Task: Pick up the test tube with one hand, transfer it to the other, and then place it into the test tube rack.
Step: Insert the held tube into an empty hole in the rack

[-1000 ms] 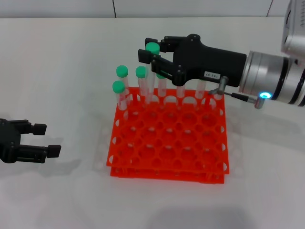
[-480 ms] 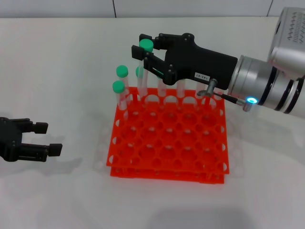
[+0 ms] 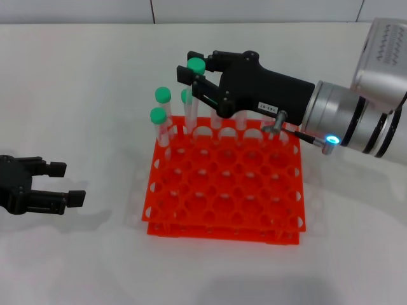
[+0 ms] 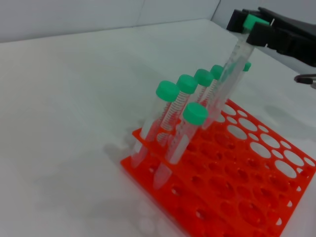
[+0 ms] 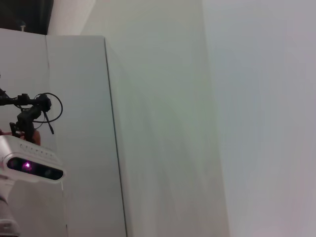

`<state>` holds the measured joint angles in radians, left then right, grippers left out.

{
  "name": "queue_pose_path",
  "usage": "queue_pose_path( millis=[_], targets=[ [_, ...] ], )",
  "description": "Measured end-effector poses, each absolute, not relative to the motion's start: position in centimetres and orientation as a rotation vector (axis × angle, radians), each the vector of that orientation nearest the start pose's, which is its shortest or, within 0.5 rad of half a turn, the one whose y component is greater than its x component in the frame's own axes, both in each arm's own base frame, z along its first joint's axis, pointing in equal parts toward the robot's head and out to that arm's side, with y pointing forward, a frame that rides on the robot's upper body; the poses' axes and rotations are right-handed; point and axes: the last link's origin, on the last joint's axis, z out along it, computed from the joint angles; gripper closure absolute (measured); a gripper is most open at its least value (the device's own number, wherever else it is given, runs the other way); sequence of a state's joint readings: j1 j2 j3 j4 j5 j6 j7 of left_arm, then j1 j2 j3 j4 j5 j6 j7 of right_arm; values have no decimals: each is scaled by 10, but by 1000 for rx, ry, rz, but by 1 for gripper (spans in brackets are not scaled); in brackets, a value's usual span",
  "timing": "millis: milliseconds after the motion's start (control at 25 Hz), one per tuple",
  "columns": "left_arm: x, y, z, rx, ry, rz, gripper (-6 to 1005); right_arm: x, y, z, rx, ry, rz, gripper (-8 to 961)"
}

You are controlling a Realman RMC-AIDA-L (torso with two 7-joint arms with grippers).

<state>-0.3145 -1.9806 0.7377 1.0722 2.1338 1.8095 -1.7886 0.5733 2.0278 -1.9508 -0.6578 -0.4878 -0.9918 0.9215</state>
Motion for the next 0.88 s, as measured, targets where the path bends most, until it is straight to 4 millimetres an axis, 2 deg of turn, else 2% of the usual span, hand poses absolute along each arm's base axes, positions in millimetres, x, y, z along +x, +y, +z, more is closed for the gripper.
queue_pose_path(
  millis=[880],
  targets=[
    [-305,277,85,-2730,-975,-330,107,147,350,-89,-2501,340,1092,687]
  ],
)
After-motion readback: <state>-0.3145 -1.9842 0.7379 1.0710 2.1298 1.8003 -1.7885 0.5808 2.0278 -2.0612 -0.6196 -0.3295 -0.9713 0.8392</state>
